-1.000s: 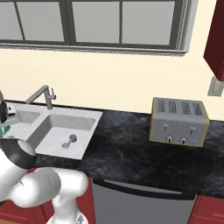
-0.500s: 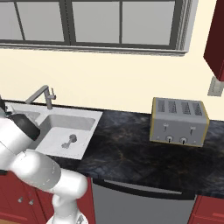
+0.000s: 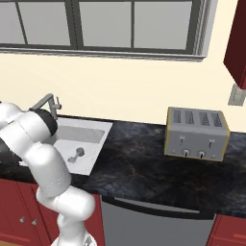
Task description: Move any existing items from the left basin to the right basin for drying. Then move the mug from the counter to the left basin of the sink for washing.
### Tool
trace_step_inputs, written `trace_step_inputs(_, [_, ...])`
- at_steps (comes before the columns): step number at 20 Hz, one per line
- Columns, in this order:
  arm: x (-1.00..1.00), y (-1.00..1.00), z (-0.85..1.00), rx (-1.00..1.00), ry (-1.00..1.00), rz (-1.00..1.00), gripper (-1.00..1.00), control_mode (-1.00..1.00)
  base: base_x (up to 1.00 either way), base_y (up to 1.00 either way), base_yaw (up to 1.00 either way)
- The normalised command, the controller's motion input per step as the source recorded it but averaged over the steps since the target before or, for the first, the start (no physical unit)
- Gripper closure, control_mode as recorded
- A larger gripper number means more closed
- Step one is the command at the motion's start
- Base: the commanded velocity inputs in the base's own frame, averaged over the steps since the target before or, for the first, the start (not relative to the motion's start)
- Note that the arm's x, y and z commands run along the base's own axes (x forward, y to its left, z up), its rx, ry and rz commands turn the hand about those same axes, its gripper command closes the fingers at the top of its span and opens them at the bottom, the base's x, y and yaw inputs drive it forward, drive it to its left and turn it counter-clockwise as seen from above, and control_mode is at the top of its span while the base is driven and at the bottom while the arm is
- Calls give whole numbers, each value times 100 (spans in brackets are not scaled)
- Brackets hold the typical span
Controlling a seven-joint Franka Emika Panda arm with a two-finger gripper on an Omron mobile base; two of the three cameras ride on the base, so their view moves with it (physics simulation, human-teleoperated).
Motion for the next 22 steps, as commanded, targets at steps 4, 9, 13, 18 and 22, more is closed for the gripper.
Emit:
trace_step_inputs(4, [25, 35, -28, 0, 1, 0, 100, -100, 0, 0, 0])
trace_step_inputs(9, [30, 38, -14, -3, 4, 0, 100, -100, 0, 0, 0])
trace_step_inputs(13, [30, 44, -2, -8, 15, -2, 100, -100, 0, 0, 0])
trace_step_inputs(18, [26, 43, -1, -11, 18, -3, 100, -100, 0, 0, 0])
trace_step_inputs(22, [24, 24, -15, -7, 7, -1, 100, -100, 0, 0, 0])
